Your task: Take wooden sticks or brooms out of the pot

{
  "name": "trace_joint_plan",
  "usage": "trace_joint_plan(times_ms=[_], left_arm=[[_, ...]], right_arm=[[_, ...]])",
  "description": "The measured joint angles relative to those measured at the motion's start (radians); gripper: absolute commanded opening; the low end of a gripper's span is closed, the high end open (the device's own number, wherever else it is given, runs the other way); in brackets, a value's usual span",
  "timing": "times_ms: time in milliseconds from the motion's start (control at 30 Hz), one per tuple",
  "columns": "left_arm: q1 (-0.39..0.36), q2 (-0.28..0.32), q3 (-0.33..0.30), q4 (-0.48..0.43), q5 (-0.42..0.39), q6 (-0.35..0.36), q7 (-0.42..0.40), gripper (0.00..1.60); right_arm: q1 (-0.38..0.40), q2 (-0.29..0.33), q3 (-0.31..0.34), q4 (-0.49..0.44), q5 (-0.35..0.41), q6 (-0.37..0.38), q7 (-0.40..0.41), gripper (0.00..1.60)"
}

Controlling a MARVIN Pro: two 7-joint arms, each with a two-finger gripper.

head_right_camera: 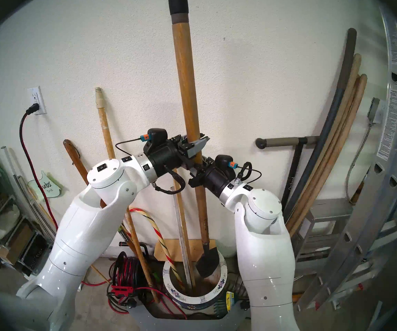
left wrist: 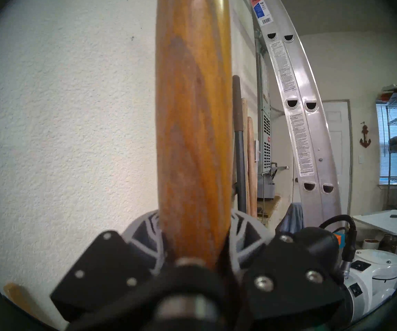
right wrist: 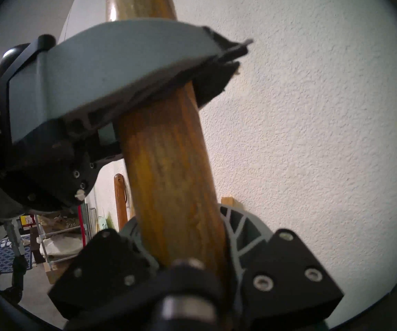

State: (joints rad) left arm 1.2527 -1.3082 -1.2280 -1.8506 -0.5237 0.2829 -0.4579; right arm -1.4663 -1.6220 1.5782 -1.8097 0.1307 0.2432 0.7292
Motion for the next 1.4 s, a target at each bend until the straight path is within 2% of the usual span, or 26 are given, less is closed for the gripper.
trace_joint_plan(times_ms=[767, 1400], left_arm=[[-0.083, -0.091, 0.064, -0.033, 0.015, 0.047, 0.108, 0.0], [-0.164, -0.181, 0.161, -0.013, 0.031, 0.084, 0.187, 0.0]], right_arm=[[0.047, 0.009, 0.085, -0.083, 0.024, 0.056, 0.04, 0.0], [0.068, 0.022, 0.205, -0.141, 0.024, 0.094, 0.059, 0.0]])
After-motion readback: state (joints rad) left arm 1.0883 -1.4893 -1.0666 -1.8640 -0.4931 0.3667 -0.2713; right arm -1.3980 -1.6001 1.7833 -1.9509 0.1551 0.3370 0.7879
